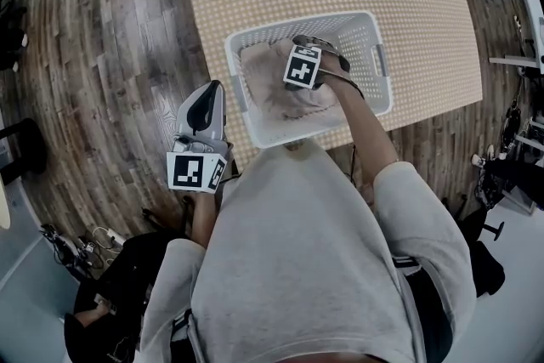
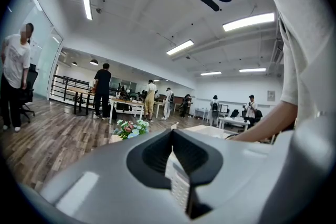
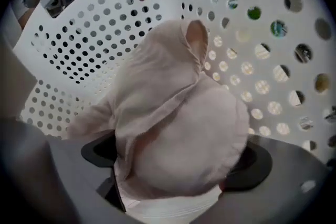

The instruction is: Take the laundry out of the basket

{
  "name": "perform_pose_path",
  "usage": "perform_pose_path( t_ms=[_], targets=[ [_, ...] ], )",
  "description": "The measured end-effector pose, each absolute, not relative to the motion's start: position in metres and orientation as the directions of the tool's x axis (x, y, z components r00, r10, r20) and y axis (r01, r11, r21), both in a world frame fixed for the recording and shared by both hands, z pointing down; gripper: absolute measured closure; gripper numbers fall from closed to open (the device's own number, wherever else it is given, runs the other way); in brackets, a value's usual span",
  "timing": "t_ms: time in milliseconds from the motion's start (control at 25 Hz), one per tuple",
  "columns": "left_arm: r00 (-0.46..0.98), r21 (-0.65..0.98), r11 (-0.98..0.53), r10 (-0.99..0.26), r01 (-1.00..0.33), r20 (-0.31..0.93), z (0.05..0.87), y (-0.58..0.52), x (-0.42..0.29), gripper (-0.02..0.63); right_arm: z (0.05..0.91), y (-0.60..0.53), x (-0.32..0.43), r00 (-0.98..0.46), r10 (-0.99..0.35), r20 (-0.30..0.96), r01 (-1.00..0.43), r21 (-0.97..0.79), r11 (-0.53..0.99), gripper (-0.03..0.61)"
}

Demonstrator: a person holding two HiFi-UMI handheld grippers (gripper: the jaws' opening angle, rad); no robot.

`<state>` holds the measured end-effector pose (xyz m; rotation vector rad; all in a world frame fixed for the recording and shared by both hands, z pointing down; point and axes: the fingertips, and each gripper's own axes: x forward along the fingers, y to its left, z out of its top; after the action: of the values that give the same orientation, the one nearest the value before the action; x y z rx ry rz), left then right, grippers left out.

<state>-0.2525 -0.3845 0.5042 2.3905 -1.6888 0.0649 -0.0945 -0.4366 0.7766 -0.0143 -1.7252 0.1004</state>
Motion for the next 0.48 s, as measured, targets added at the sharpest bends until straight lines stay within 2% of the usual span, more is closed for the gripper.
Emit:
perform_pose_path(
  t_ms=[200, 480],
  targets=[
    [0.331, 0.155, -0.308, -0.93, -0.939, 0.161, 0.505, -0.385, -0.256, 0.606, 0.8, -0.422, -0.102, -0.11, 0.169, 0.979, -0.02, -0.172, 0.985, -0.02],
    [0.342, 0.164, -0.317, -0.926, -0.934, 0.161, 0.507, -0.389, -0.256, 0.606, 0.799, -0.42, -0.105, -0.109, 0.162, 0.981, -0.008, -0.164, 0.986, -0.004]
  ],
)
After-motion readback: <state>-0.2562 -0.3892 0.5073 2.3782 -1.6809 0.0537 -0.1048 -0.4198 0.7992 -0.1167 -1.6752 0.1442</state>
